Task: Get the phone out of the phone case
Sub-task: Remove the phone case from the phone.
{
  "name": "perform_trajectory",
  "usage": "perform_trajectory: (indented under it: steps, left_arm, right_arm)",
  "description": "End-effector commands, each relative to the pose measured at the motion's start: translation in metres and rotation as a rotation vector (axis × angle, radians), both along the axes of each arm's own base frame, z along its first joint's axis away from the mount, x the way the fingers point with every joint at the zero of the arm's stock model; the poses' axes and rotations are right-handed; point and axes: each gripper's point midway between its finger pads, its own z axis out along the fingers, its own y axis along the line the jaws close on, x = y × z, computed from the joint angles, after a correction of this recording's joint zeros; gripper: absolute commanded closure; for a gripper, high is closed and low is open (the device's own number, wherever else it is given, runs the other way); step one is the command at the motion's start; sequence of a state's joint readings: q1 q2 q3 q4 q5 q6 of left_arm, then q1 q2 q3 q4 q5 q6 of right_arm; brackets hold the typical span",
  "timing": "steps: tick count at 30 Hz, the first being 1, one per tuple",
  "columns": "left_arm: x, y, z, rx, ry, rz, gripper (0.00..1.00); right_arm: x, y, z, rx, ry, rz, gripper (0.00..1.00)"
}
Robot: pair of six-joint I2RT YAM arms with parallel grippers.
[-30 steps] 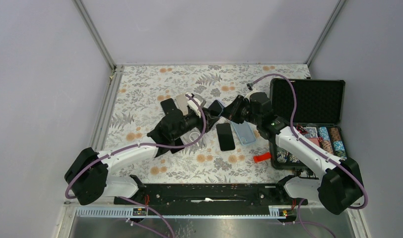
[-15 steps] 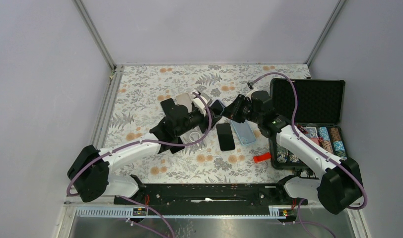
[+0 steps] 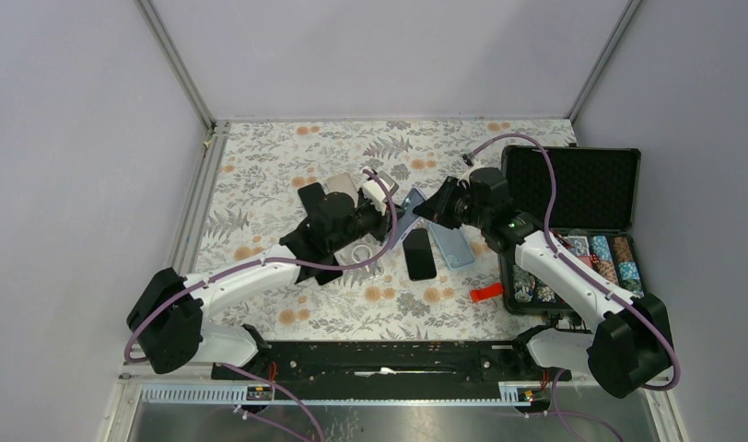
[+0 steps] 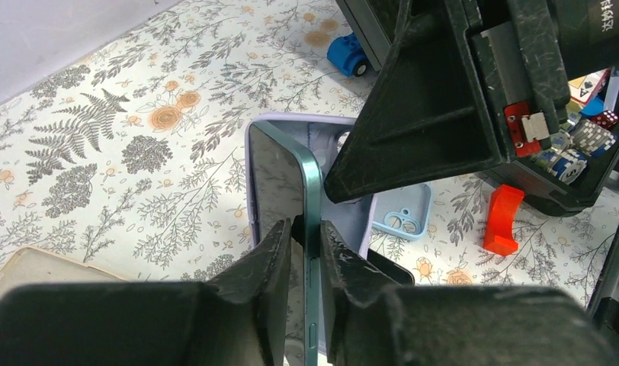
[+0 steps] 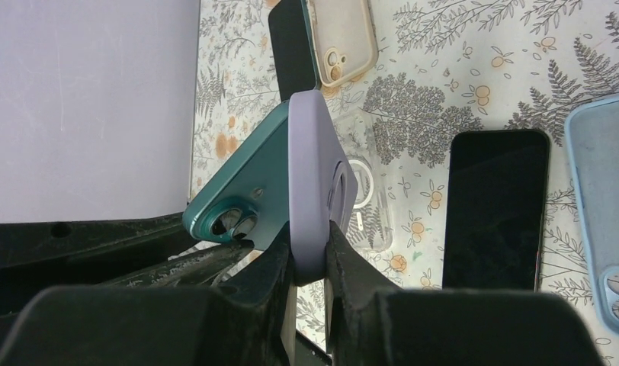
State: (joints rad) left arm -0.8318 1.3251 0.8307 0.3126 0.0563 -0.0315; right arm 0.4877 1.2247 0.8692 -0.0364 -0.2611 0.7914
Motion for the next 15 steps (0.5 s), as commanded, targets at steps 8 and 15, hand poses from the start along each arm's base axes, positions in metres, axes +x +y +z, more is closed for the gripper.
perform_trajectory:
  steps: [8, 15]
  left_arm:
    - [0.020, -0.008, 0.006, -0.020, 0.000, 0.031, 0.66]
    - [0.032, 0.000, 0.005, -0.001, -0.008, 0.113, 0.88]
  right_arm:
    - [-0.021, 0.030, 0.071, 0.177, -0.127, 0.186, 1.00]
    - [-0.022, 0.029, 0.071, 0.173, -0.131, 0.189, 1.00]
